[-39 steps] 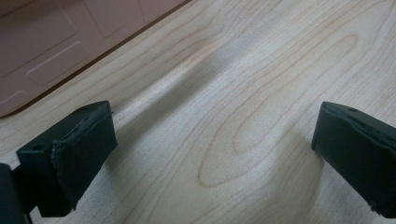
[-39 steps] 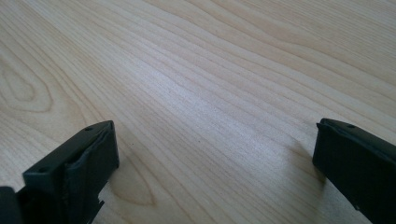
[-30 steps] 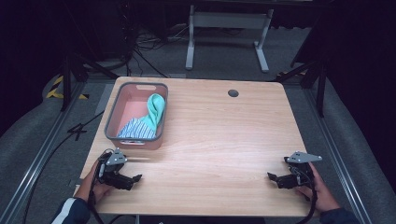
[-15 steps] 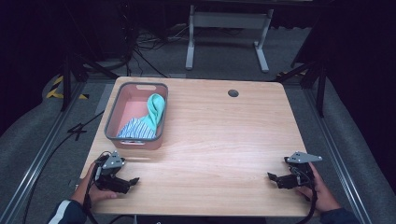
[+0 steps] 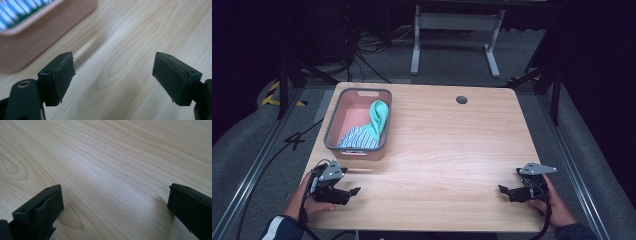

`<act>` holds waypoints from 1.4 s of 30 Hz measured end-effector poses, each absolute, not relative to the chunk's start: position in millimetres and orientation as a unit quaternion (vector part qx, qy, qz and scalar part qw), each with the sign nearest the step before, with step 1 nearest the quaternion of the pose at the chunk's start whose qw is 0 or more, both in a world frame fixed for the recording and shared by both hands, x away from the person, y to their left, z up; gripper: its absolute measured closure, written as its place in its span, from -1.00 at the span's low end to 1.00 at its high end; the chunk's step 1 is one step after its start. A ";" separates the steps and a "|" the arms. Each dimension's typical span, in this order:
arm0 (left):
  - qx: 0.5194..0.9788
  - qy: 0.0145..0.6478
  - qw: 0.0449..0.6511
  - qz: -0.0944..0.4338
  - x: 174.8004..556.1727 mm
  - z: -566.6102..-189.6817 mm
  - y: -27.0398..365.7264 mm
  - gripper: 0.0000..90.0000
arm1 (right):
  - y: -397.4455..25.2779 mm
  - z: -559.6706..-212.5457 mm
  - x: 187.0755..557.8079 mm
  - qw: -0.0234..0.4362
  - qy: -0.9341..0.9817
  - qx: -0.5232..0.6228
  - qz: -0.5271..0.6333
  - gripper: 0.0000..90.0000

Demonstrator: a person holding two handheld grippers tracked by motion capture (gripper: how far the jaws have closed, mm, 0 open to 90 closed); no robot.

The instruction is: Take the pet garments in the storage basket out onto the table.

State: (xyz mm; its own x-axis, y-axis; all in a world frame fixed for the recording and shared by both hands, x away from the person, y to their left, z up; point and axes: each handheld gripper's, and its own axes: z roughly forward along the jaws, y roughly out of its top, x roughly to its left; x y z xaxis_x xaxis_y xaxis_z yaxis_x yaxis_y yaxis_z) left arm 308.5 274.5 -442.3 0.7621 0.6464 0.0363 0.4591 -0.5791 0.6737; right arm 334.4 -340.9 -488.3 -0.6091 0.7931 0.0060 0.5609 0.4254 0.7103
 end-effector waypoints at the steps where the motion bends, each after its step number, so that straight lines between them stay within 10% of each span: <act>1: 0.877 0.313 0.338 0.139 307.8 -438.9 274.1 -0.54 | -340.9 -488.3 334.4 0.168 0.827 0.409 0.346 -0.98; 42: 0.883 0.313 0.302 0.173 400.8 -361.4 254.2 -0.56 | -340.8 -488.4 334.1 0.168 0.827 0.411 0.346 -0.98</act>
State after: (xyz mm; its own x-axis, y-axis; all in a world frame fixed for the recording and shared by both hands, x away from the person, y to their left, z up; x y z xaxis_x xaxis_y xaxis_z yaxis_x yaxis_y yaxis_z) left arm 400.8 254.2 -361.4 0.7438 0.6581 0.1170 0.4482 -0.6210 0.6430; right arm 334.1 -340.8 -488.4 -0.6063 0.7952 0.0059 0.5621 0.4233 0.7105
